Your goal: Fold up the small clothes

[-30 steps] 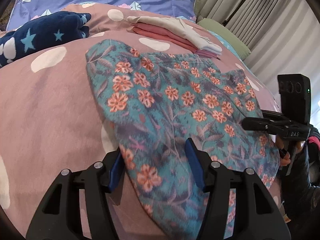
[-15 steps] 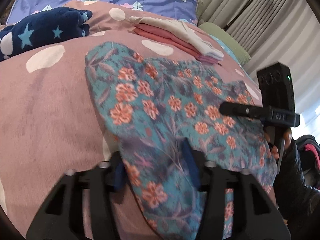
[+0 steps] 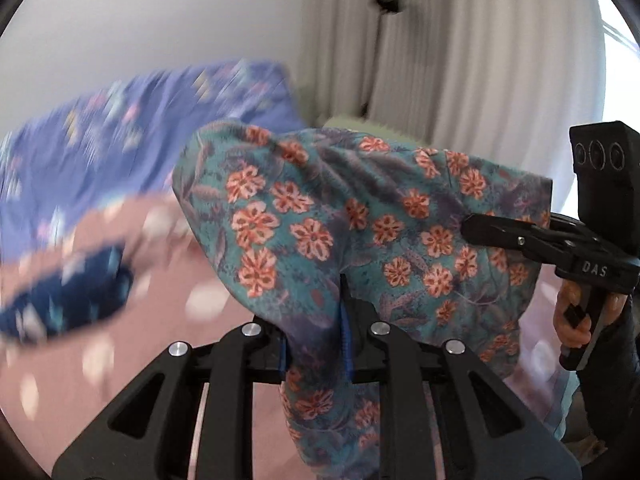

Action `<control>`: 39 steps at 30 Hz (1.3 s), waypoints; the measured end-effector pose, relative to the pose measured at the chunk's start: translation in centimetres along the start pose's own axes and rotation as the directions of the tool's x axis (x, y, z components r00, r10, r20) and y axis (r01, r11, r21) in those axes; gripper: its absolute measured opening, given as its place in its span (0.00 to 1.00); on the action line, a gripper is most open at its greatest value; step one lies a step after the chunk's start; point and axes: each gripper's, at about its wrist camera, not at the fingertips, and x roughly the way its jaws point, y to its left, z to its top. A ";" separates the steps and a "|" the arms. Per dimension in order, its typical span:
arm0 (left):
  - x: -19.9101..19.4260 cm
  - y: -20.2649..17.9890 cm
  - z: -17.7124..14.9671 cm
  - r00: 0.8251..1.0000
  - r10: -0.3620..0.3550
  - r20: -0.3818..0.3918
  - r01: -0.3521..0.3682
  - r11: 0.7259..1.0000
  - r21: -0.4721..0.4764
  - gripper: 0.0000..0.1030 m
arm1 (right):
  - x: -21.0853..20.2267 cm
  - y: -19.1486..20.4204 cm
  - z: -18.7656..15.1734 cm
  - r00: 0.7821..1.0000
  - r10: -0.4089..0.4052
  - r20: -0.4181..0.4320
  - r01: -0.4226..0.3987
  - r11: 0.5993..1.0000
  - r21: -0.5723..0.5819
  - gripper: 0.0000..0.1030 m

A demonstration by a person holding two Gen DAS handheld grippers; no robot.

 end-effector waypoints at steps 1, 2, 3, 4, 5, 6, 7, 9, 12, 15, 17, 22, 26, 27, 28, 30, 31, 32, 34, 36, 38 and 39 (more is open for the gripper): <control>0.1 -1.9 1.9 1.000 -0.016 0.025 0.015 0.999 0.042 0.19 | -2.4 -1.4 1.1 0.998 -0.048 0.038 0.047 0.999 0.011 0.20; 0.4 -3.4 3.3 0.999 -0.029 0.043 0.025 0.997 0.071 0.19 | -3.6 -2.1 1.6 0.995 -0.075 0.060 0.075 0.997 0.013 0.20; 0.8 -4.9 4.5 0.997 -0.042 0.060 0.036 0.995 0.097 0.19 | -5.6 -3.4 2.5 0.988 -0.123 0.096 0.122 0.992 0.011 0.20; 1.3 -6.7 6.0 0.995 -0.063 0.079 0.053 0.991 0.122 0.19 | -6.7 -4.1 3.1 0.982 -0.152 0.115 0.152 0.988 0.009 0.20; 1.9 -8.2 7.3 0.993 -0.078 0.093 0.064 0.988 0.141 0.19 | -8.1 -5.2 3.8 0.972 -0.190 0.137 0.190 0.982 0.009 0.20; 2.6 -9.7 8.5 0.990 -0.089 0.106 0.072 0.985 0.159 0.19 | -9.8 -6.8 4.5 0.957 -0.239 0.162 0.241 0.970 0.008 0.20; 3.9 -11.6 10.2 0.988 -0.104 0.115 0.082 0.981 0.177 0.19 | -10.7 -7.7 5.0 0.945 -0.274 0.177 0.277 0.961 0.009 0.20; 5.8 -14.0 12.1 0.986 -0.120 0.117 0.095 0.975 0.200 0.19 | -12.4 -10.0 6.0 0.919 -0.347 0.189 0.349 0.937 0.026 0.20; 9.6 -17.5 14.9 0.984 -0.138 0.109 0.109 0.965 0.237 0.19 | -14.3 -14.9 7.3 0.880 -0.440 0.181 0.428 0.898 0.103 0.20; 13.5 -19.5 16.2 0.983 -0.155 0.097 0.125 0.957 0.263 0.19 | -14.9 -19.0 7.7 0.852 -0.500 0.158 0.480 0.864 0.150 0.20; 16.0 -20.4 16.5 0.984 -0.155 0.083 0.128 0.956 0.264 0.19 | -14.6 -21.0 7.7 0.842 -0.521 0.139 0.499 0.851 0.161 0.20; 22.2 -20.7 16.4 0.993 -0.108 0.048 0.091 0.955 0.282 0.19 | -10.5 -25.8 7.3 0.816 -0.575 0.066 0.559 0.813 0.163 0.20; 27.0 -20.7 14.7 0.999 0.026 0.048 -0.041 0.943 0.332 0.40 | -6.4 -30.5 5.8 0.769 -0.639 0.003 0.625 0.753 0.203 0.49; 28.9 -20.6 13.1 0.997 0.079 0.020 -0.081 0.933 0.351 0.55 | -5.5 -31.6 5.2 0.713 -0.700 -0.029 0.689 0.694 0.209 0.68; 30.2 -20.3 12.0 0.996 0.092 -0.010 -0.083 0.931 0.355 0.62 | -4.4 -32.7 4.2 0.618 -0.781 -0.090 0.777 0.590 0.220 0.83; 32.4 -19.6 8.8 0.992 0.071 -0.106 -0.028 0.932 0.360 0.63 | -2.4 -35.3 0.8 0.492 -0.831 -0.259 0.868 0.444 0.222 0.75; 33.9 -19.6 6.4 0.977 0.059 -0.203 0.022 0.927 0.375 0.63 | -1.4 -36.5 -1.4 0.519 -0.785 -0.337 0.854 0.464 0.233 0.69; 35.3 -19.8 4.1 0.956 0.074 -0.286 0.051 0.913 0.405 0.63 | -0.5 -37.4 -3.8 0.533 -0.740 -0.412 0.846 0.474 0.243 0.69; 35.8 -20.2 0.5 0.962 0.124 -0.241 0.008 0.875 0.483 0.63 | 1.7 -38.8 -10.3 0.515 -0.655 -0.553 0.850 0.473 0.232 0.71; 35.8 -20.6 0.0 0.963 0.142 -0.229 -0.010 0.868 0.497 0.61 | 0.7 -38.4 -12.6 0.550 -0.685 -0.478 0.835 0.461 0.300 0.71; 35.9 -21.0 0.0 0.959 0.167 -0.228 -0.031 0.865 0.501 0.59 | -0.4 -38.5 -13.1 0.576 -0.672 -0.465 0.817 0.448 0.365 0.71; 35.7 -21.1 -0.1 0.960 0.176 -0.218 -0.040 0.856 0.516 0.59 | -0.4 -38.4 -13.0 0.572 -0.675 -0.466 0.820 0.447 0.359 0.71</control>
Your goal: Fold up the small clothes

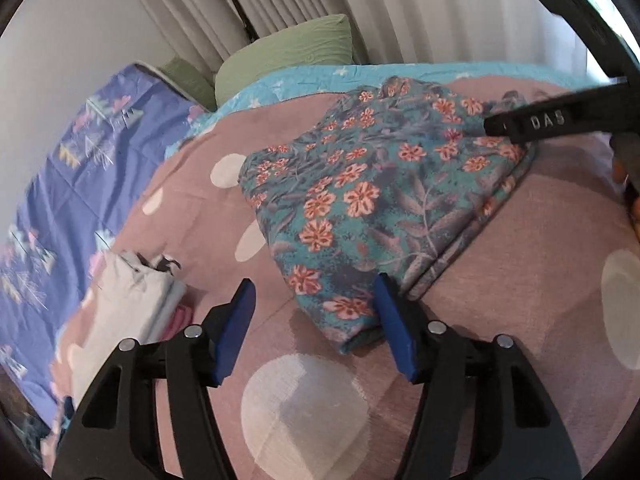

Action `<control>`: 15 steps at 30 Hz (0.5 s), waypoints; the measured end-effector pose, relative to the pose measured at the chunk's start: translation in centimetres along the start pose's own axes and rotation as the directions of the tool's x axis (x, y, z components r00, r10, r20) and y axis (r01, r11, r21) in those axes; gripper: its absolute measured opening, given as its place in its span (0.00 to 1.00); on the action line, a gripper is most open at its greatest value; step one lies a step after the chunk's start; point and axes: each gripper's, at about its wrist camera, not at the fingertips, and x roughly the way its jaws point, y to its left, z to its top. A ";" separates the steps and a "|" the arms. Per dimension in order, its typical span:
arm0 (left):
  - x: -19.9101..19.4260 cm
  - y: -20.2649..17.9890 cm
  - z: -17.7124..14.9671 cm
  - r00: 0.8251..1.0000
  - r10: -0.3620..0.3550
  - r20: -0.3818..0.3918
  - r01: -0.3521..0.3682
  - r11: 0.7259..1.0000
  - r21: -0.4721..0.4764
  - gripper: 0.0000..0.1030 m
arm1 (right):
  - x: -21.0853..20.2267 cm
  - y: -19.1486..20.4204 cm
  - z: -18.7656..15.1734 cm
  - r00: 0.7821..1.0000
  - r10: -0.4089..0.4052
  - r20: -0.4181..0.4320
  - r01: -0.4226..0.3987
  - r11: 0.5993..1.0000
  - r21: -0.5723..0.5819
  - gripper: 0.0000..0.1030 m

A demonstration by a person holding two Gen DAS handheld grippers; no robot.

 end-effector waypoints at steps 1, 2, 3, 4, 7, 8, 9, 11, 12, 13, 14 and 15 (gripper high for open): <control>-0.1 0.1 0.1 1.000 0.000 0.002 0.000 1.000 -0.001 0.59 | -0.1 0.6 0.0 0.999 -0.037 0.007 0.037 0.999 -0.027 0.72; -0.1 0.4 0.1 1.000 -0.006 0.002 0.006 1.000 -0.012 0.59 | -0.3 1.3 -0.1 0.997 -0.073 0.014 0.074 0.996 -0.052 0.74; -0.1 1.1 0.0 1.000 -0.015 0.002 0.015 0.999 -0.030 0.60 | -0.8 2.1 -0.4 0.994 -0.105 0.024 0.106 0.992 -0.072 0.74; -0.4 1.3 -0.3 1.000 -0.028 0.005 0.029 0.998 -0.057 0.61 | -1.0 2.3 -0.6 0.992 -0.123 0.034 0.125 0.988 -0.085 0.74; -1.4 2.7 -1.1 0.998 -0.056 0.013 0.057 0.990 -0.129 0.73 | -1.8 2.0 -0.6 0.994 -0.106 0.035 0.108 0.993 -0.050 0.75; -2.2 2.8 -1.4 0.998 -0.064 0.007 0.065 0.987 -0.146 0.77 | -2.3 1.4 -0.8 0.995 -0.094 0.037 0.095 0.995 -0.023 0.75; -2.8 2.9 -1.7 0.997 -0.074 0.004 0.074 0.984 -0.160 0.78 | -3.3 0.7 -1.3 0.996 -0.071 0.051 0.070 0.997 0.020 0.75; -4.8 3.3 -2.6 0.996 -0.086 0.034 0.091 0.978 -0.190 0.78 | -4.9 -0.6 -1.7 0.996 -0.035 0.077 0.031 0.998 0.053 0.75; -5.8 3.5 -3.0 0.995 -0.087 0.054 0.096 0.974 -0.204 0.80 | -6.3 -0.7 -2.4 0.996 -0.022 0.091 0.017 0.999 0.052 0.75; -7.1 3.8 -3.3 0.992 -0.095 0.078 0.110 0.969 -0.221 0.82 | -7.7 -0.6 -3.3 0.996 -0.017 0.093 0.014 0.999 0.029 0.75; -8.3 4.0 -3.6 0.989 -0.108 0.102 0.129 0.963 -0.236 0.84 | -8.9 -0.5 -4.2 0.995 -0.009 0.098 0.008 1.000 0.004 0.77; -9.5 4.2 -3.9 0.984 -0.121 0.128 0.150 0.956 -0.251 0.87 | -10.4 -0.5 -5.3 0.993 0.019 0.114 -0.017 1.000 -0.022 0.78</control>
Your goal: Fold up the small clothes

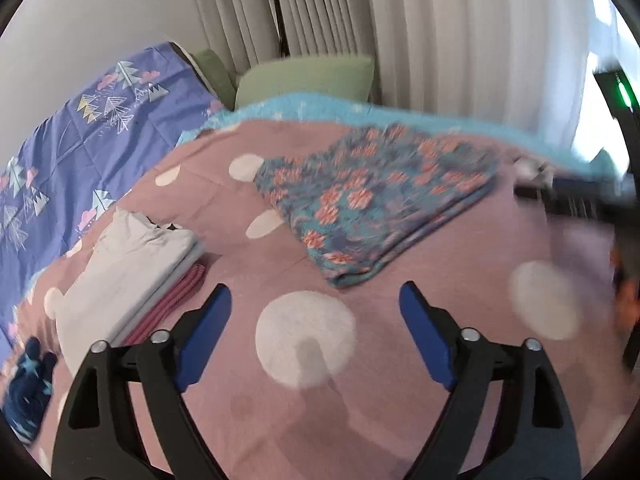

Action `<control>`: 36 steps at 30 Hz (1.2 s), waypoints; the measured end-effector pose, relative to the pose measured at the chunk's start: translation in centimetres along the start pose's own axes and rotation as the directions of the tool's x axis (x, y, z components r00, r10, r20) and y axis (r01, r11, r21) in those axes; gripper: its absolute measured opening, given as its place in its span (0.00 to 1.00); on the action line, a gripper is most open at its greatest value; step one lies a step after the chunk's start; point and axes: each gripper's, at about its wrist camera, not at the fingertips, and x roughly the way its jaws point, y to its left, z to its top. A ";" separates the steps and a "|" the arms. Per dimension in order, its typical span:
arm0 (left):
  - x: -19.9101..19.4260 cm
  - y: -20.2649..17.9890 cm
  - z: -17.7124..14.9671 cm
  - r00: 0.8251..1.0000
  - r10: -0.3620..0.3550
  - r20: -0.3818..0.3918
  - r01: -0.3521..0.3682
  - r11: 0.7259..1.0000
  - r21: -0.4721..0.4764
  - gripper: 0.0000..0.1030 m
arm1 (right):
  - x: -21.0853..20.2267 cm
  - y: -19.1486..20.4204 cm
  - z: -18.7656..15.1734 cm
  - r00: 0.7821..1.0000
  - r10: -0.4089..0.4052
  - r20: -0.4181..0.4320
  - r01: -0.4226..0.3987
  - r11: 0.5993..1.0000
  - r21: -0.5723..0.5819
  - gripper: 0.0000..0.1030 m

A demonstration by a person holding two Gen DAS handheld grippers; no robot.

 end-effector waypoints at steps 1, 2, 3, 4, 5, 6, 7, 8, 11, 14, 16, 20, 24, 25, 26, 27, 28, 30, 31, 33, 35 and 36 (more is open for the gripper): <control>-1.7 0.0 0.0 0.999 -0.026 0.030 0.026 1.000 -0.015 0.90 | -2.0 0.0 -1.1 0.999 0.037 0.028 -0.037 0.999 -0.015 0.82; -3.0 -0.1 0.0 0.998 -0.040 0.050 0.041 0.999 -0.023 0.92 | -3.7 -0.1 -1.9 0.997 0.054 0.052 -0.053 0.998 -0.020 0.85; -4.3 -0.2 0.0 0.996 -0.047 0.070 0.050 0.998 -0.029 0.96 | -5.7 -0.3 -2.9 0.995 0.063 0.083 -0.062 0.998 -0.019 0.86; -6.0 -0.4 -0.1 0.994 -0.050 0.096 0.054 0.998 -0.034 0.98 | -8.1 -0.4 -4.1 0.990 0.070 0.123 -0.069 0.998 -0.013 0.89; -7.6 -0.6 -0.3 0.991 -0.055 0.121 0.060 0.997 -0.040 0.99 | -9.8 -0.4 -5.0 0.986 0.073 0.153 -0.073 0.997 -0.006 0.91; -9.1 -0.8 -0.4 0.988 -0.067 0.141 0.074 0.996 -0.049 0.99 | -11.2 -0.3 -5.8 0.981 0.079 0.180 -0.080 0.997 0.000 0.92; -10.3 -1.0 -0.6 0.985 -0.080 0.151 0.089 0.995 -0.055 0.99 | -13.2 -0.2 -6.9 0.974 0.088 0.210 -0.091 0.996 0.004 0.93; -11.6 -1.3 -0.7 0.983 -0.092 0.160 0.103 0.993 -0.063 0.99 | -14.7 0.0 -7.6 0.970 0.089 0.227 -0.092 0.996 0.004 0.95; -14.7 -1.9 -1.1 0.979 -0.081 0.188 0.097 0.992 -0.078 0.99 | -18.5 1.1 -9.1 0.964 0.048 0.261 -0.041 0.999 -0.033 0.96; -17.8 -2.5 -1.6 0.975 -0.054 0.217 0.073 0.994 -0.078 0.99 | -21.1 2.0 -10.0 0.955 -0.039 0.294 0.057 0.997 -0.055 0.98; -19.6 -3.0 -1.9 0.973 -0.036 0.229 0.054 0.996 -0.072 0.99 | -22.4 2.5 -10.5 0.943 -0.077 0.324 0.100 0.993 -0.056 0.98; -22.7 -4.3 -2.7 0.970 -0.026 0.241 0.037 0.999 -0.040 0.99 | -24.5 2.3 -11.6 0.946 -0.069 0.316 0.075 0.997 -0.006 0.98; -25.3 -5.4 -3.8 0.965 -0.011 0.262 0.015 1.000 -0.011 0.99 | -26.4 1.9 -12.8 0.956 -0.047 0.289 0.039 0.999 0.033 0.98; -26.0 -5.6 -4.2 0.964 -0.012 0.264 0.015 1.000 -0.010 0.99 | -26.9 1.9 -13.1 0.957 -0.042 0.287 0.033 0.999 0.035 0.98; -26.4 -5.7 -4.5 0.965 -0.015 0.263 0.019 1.000 -0.010 0.99 | -27.3 2.0 -13.4 0.958 -0.036 0.285 0.027 0.999 0.037 0.98; -26.8 -5.7 -4.8 0.966 -0.018 0.259 0.022 1.000 -0.014 0.99 | -27.7 2.0 -13.6 0.959 -0.034 0.282 0.023 0.999 0.040 0.98; -27.3 -5.7 -5.2 0.967 -0.021 0.254 0.028 0.999 -0.022 0.99 | -28.0 2.2 -13.8 0.959 -0.031 0.280 0.020 0.999 0.044 0.98; -28.1 -5.4 -5.9 0.968 -0.026 0.250 0.037 0.998 -0.043 0.99 | -28.8 2.4 -14.2 0.959 -0.029 0.282 0.016 0.999 0.048 0.98; -28.6 -5.2 -6.4 0.968 -0.025 0.250 0.041 0.998 -0.056 0.99 | -29.2 2.8 -14.5 0.958 -0.029 0.284 0.017 0.999 0.044 0.98; -29.2 -4.8 -7.0 0.968 -0.023 0.249 0.041 0.997 -0.070 0.99 | -29.9 3.3 -15.0 0.956 -0.031 0.293 0.022 0.999 0.033 0.98; -29.9 -4.3 -7.5 0.969 -0.016 0.247 0.037 0.996 -0.080 0.99 | -30.7 3.9 -15.5 0.953 -0.032 0.301 0.026 0.999 0.022 0.98; -30.2 -4.1 -7.8 0.969 -0.014 0.248 0.035 0.996 -0.084 0.99 | -30.9 4.1 -15.6 0.953 -0.028 0.303 0.024 1.000 0.020 0.98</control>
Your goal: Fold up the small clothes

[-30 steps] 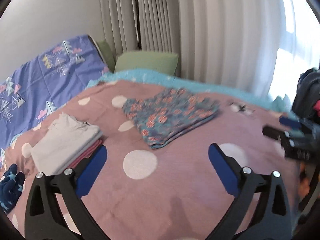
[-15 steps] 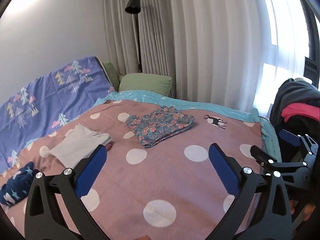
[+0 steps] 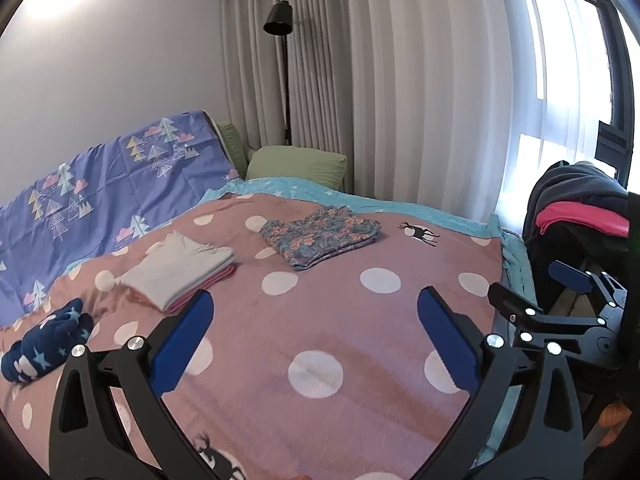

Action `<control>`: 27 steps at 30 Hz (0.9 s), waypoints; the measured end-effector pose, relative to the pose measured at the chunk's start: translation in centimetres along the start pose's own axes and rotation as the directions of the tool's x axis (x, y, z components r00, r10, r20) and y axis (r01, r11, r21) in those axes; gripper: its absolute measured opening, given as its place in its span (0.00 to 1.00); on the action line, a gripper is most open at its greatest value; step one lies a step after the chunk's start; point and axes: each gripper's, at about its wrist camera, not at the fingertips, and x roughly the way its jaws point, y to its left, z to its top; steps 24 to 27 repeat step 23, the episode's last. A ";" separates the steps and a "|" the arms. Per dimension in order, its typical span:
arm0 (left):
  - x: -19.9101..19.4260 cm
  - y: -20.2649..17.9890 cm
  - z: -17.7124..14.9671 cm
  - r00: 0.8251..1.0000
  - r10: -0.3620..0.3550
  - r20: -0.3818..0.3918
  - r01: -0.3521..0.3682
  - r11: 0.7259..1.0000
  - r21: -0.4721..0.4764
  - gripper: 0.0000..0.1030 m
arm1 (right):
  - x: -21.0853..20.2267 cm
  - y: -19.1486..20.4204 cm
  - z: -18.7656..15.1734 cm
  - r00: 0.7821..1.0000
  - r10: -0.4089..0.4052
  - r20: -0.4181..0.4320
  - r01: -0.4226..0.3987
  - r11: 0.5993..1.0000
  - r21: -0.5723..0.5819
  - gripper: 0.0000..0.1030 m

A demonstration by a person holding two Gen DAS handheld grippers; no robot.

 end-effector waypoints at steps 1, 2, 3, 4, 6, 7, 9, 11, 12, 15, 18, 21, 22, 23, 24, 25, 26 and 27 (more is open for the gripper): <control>-0.5 0.2 -0.2 1.000 0.001 0.001 -0.001 1.000 0.000 0.99 | -0.3 0.3 -0.1 1.000 0.004 0.002 -0.004 1.000 -0.001 0.98; -0.9 0.4 -0.4 1.000 0.003 0.004 -0.003 1.000 0.003 0.99 | -0.6 0.5 -0.2 1.000 0.005 0.003 -0.005 1.000 -0.001 0.98; -1.1 0.5 -0.4 1.000 0.006 0.007 -0.006 1.000 0.005 0.99 | -0.8 0.7 -0.3 1.000 0.005 0.004 -0.005 1.000 0.000 0.98; -1.5 0.6 -0.6 1.000 0.013 0.013 -0.013 1.000 0.011 0.99 | -1.0 1.0 -0.3 1.000 0.008 0.003 -0.008 1.000 0.000 0.98; -2.1 0.8 -1.0 0.999 0.040 0.026 -0.040 0.999 0.020 0.99 | -1.3 1.5 -0.4 1.000 0.012 0.001 -0.012 1.000 -0.003 0.98; -2.2 0.9 -1.0 0.999 0.044 0.029 -0.044 0.999 0.023 0.99 | -1.3 1.7 -0.4 1.000 0.012 0.001 -0.012 1.000 -0.006 0.98; -2.5 1.1 -1.3 0.999 0.042 0.031 -0.043 0.999 0.027 0.99 | -1.5 2.3 -0.4 1.000 0.014 0.003 -0.014 1.000 -0.012 0.98; -2.7 1.3 -1.5 0.998 0.047 0.029 -0.048 0.998 0.027 0.99 | -1.6 2.7 -0.4 1.000 0.014 0.005 -0.014 1.000 -0.015 0.98; -2.7 1.4 -1.5 0.998 0.050 0.027 -0.050 0.998 0.026 0.99 | -1.6 2.8 -0.4 1.000 0.015 0.005 -0.015 1.000 -0.016 0.98; -2.7 1.8 -1.8 0.998 0.058 0.015 -0.058 0.998 0.020 0.99 | -1.7 3.2 -0.4 1.000 0.014 0.006 -0.014 1.000 -0.019 0.98; -2.5 2.2 -2.0 0.998 0.056 -0.004 -0.056 0.998 0.008 0.99 | -1.4 3.3 -0.3 1.000 0.009 0.000 -0.009 1.000 -0.021 0.98; -2.2 2.4 -2.3 0.998 0.057 -0.017 -0.057 0.998 0.007 0.99 | -0.9 3.4 -0.3 1.000 0.007 -0.011 -0.007 1.000 -0.020 0.98; -2.1 2.4 -2.4 0.998 0.056 -0.022 -0.056 0.998 0.010 0.99 | -0.9 3.4 -0.2 1.000 0.007 -0.013 -0.007 1.000 -0.020 0.98; -2.0 2.4 -2.5 0.998 0.055 -0.027 -0.055 0.998 0.012 0.99 | -0.8 3.5 -0.2 1.000 0.007 -0.014 -0.007 1.000 -0.020 0.98; -2.0 2.4 -2.5 0.998 0.055 -0.027 -0.055 0.998 0.012 0.99 | -0.8 3.5 -0.2 1.000 0.007 -0.014 -0.007 1.000 -0.020 0.98; -2.0 2.4 -2.5 0.998 0.055 -0.027 -0.055 0.998 0.012 0.99 | -0.8 3.5 -0.2 1.000 0.007 -0.014 -0.007 1.000 -0.020 0.98; -2.0 2.4 -2.5 0.998 0.055 -0.027 -0.055 0.998 0.012 0.99 | -0.8 3.5 -0.2 1.000 0.007 -0.014 -0.007 1.000 -0.020 0.98; -2.0 2.4 -2.5 0.998 0.055 -0.027 -0.055 0.998 0.012 0.99 | -0.8 3.5 -0.2 1.000 0.007 -0.014 -0.007 1.000 -0.020 0.98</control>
